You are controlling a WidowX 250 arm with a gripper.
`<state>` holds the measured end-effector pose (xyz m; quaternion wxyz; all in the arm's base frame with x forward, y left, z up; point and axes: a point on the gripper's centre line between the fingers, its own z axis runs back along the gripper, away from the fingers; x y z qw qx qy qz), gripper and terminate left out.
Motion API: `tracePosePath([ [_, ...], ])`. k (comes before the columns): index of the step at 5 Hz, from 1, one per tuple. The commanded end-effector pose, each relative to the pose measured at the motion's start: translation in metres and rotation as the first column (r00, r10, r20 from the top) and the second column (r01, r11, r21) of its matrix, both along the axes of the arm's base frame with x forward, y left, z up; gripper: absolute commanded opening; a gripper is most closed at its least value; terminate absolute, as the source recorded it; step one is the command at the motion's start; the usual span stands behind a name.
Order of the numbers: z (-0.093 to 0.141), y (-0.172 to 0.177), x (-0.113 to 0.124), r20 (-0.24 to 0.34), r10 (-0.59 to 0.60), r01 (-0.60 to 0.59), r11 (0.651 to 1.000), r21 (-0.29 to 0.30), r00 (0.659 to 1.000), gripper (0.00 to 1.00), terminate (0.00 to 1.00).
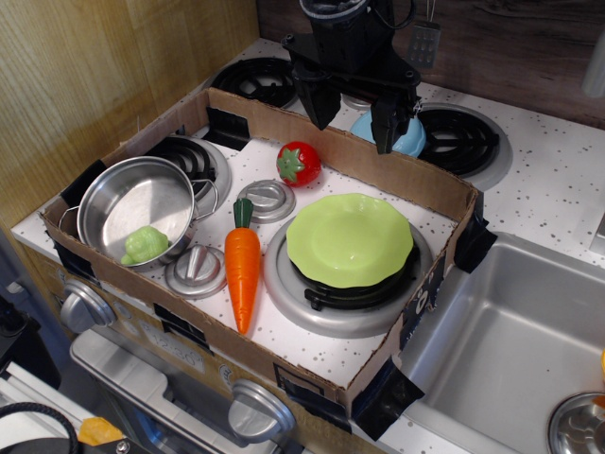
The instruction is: Take broccoli out of pan
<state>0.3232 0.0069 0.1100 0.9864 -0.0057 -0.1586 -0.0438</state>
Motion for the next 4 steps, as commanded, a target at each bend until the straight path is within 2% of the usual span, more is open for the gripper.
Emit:
tracePosePath([
  [1, 0.0, 0.0, 0.0, 0.0, 0.0, 0.0, 1.0, 0.0, 1.0, 1.0, 0.0],
  [2, 0.001, 0.025, -0.014, -0.103, 0.104, -0.11, 0.993, -0.048, 0.989, 1.0, 0.0],
  [3, 0.006, 0.054, -0.031, -0.138, 0.184, -0.191, 0.981, -0.039, 0.973, 1.0, 0.0],
  [4, 0.015, 0.08, -0.052, -0.18, 0.266, -0.268, 0.963, 0.01, 0.947, 1.0, 0.0],
])
